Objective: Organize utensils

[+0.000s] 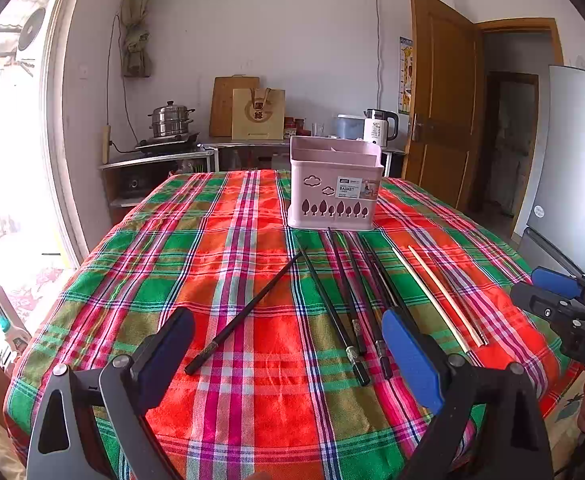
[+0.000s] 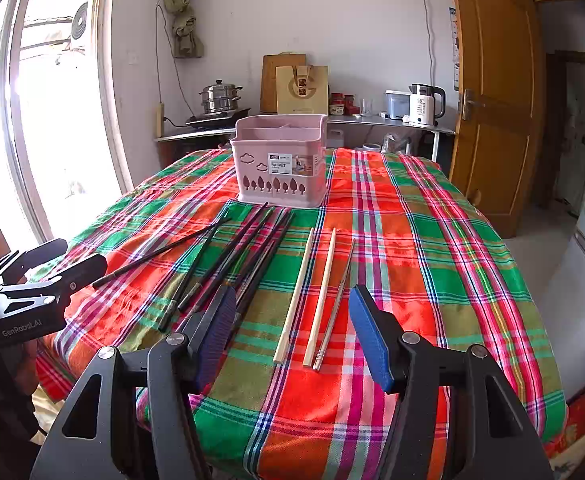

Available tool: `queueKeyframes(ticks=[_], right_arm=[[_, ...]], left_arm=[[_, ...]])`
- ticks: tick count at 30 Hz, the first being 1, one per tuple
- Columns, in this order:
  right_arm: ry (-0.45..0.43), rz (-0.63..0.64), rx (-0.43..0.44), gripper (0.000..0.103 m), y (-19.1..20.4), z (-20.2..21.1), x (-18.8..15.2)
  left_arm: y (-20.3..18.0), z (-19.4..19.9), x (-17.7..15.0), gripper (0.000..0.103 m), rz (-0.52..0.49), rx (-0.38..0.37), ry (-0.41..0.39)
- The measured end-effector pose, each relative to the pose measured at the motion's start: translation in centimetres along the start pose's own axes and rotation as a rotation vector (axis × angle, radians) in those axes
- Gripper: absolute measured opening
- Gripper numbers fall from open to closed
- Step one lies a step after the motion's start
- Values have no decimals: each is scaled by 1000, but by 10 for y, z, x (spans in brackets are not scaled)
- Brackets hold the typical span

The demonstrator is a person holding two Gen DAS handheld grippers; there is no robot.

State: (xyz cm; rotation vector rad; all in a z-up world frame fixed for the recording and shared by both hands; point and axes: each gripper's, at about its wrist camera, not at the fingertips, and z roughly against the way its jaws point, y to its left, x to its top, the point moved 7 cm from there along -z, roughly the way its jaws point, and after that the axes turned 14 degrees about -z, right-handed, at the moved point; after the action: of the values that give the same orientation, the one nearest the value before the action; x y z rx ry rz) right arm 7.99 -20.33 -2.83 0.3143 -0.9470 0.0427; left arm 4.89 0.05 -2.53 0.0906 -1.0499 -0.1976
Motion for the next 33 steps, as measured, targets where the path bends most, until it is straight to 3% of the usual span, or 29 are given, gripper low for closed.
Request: queueKeyframes(ticks=[33], right_arm=[[-1,1,0,60,0,0,0]], left_arm=[[4,-2,-1,95,10,3,6]])
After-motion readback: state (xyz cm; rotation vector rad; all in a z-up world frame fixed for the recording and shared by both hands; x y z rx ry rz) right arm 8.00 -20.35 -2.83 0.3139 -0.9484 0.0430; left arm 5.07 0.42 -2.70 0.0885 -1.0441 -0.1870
